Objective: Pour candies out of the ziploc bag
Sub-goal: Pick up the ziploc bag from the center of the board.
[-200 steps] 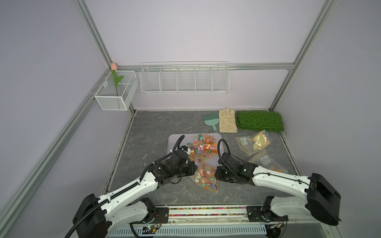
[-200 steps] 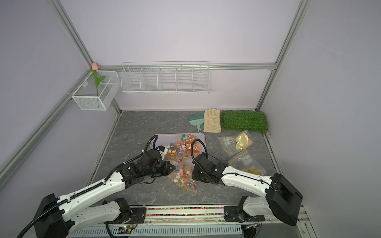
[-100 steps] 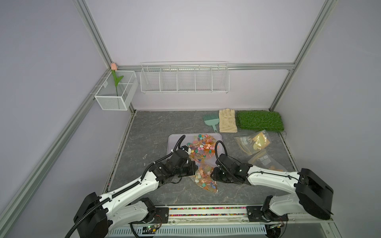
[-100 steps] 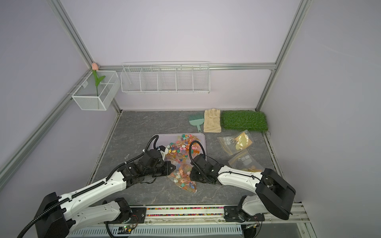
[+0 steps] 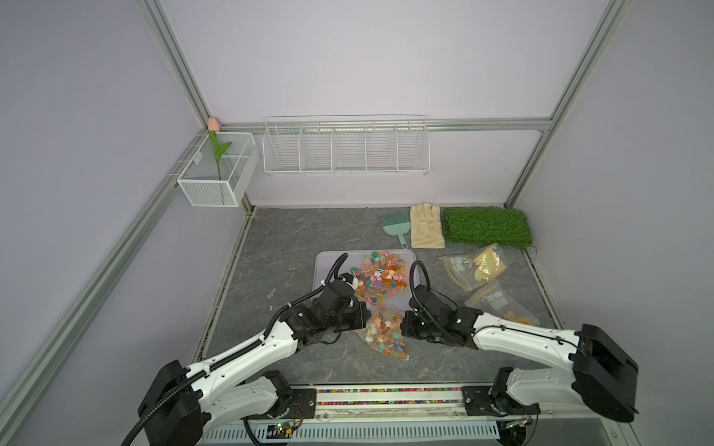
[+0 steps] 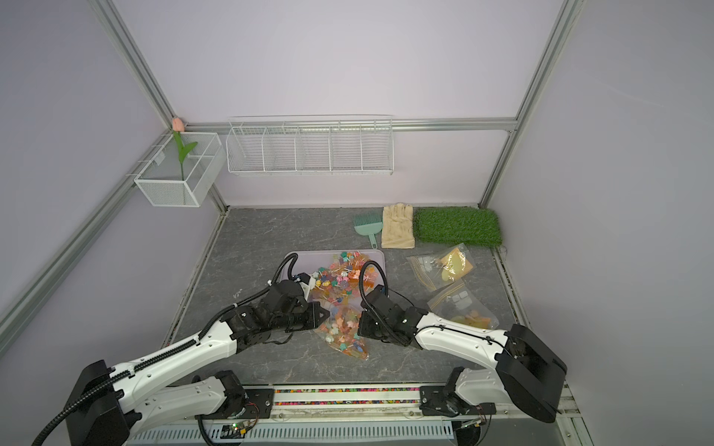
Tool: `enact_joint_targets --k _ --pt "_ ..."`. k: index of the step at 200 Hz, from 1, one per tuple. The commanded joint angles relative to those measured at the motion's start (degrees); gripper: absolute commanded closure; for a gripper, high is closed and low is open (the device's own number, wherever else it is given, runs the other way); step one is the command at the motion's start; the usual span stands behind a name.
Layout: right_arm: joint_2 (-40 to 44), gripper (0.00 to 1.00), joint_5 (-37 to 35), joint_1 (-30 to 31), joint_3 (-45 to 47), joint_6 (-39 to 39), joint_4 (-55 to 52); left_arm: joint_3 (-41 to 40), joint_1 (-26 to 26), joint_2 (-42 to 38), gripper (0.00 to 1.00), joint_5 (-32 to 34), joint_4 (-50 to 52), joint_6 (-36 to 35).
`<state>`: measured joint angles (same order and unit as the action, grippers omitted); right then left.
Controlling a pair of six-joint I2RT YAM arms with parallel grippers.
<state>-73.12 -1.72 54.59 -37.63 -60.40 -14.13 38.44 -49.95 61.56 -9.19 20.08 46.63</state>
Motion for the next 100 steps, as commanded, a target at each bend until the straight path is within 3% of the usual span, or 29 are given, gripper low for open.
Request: enact_joint_targets --k 1,100 --pt "2.74 0.93 -2.47 -0.01 -1.76 0.43 -3.89 3.32 -0.32 -0.48 1.0 1.34 -0.32 -0.81" --pt "7.42 0.93 -4.11 -5.24 -7.6 4.94 -10.32 11.23 -0.29 3.43 1.0 3.88 0.26 -4.56"
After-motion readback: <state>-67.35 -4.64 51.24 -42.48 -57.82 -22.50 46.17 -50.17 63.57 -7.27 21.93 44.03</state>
